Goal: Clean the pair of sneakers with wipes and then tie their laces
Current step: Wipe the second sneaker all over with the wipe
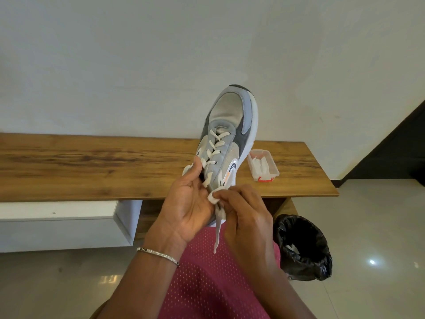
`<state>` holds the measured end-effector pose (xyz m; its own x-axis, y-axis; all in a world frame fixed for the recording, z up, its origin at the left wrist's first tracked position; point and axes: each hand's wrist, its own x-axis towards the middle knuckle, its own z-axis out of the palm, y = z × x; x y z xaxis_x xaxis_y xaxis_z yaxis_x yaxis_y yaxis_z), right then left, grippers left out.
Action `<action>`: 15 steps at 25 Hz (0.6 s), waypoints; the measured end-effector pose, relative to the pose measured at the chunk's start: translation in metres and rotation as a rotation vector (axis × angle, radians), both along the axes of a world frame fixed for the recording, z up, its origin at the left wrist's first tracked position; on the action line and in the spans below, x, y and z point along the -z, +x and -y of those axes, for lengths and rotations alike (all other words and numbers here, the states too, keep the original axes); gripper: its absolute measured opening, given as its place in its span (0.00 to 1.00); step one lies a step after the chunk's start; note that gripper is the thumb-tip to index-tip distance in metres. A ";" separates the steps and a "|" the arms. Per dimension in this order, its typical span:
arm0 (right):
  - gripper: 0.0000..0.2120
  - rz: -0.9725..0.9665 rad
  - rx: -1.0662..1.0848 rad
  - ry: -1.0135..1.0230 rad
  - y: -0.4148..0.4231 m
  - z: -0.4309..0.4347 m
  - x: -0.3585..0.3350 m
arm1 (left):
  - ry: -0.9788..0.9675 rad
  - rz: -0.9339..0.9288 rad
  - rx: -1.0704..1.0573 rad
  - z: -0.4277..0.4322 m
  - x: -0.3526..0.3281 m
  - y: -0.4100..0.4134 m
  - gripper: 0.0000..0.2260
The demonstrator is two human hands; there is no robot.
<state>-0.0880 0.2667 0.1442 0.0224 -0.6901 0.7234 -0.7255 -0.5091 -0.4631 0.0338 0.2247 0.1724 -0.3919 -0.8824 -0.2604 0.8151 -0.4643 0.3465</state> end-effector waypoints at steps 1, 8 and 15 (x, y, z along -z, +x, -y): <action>0.11 -0.010 -0.009 0.011 0.000 -0.001 0.000 | -0.003 0.010 0.004 0.000 0.000 -0.001 0.24; 0.07 0.037 0.191 -0.079 -0.021 0.045 -0.027 | 0.022 -0.137 0.049 -0.009 0.001 -0.014 0.22; 0.20 -0.016 0.127 -0.138 -0.003 0.003 0.000 | 0.070 -0.092 0.055 -0.004 0.002 -0.007 0.25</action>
<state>-0.0913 0.2641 0.1445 -0.0462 -0.5823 0.8117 -0.7947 -0.4710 -0.3830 0.0273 0.2287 0.1705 -0.4645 -0.8397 -0.2813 0.8142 -0.5299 0.2371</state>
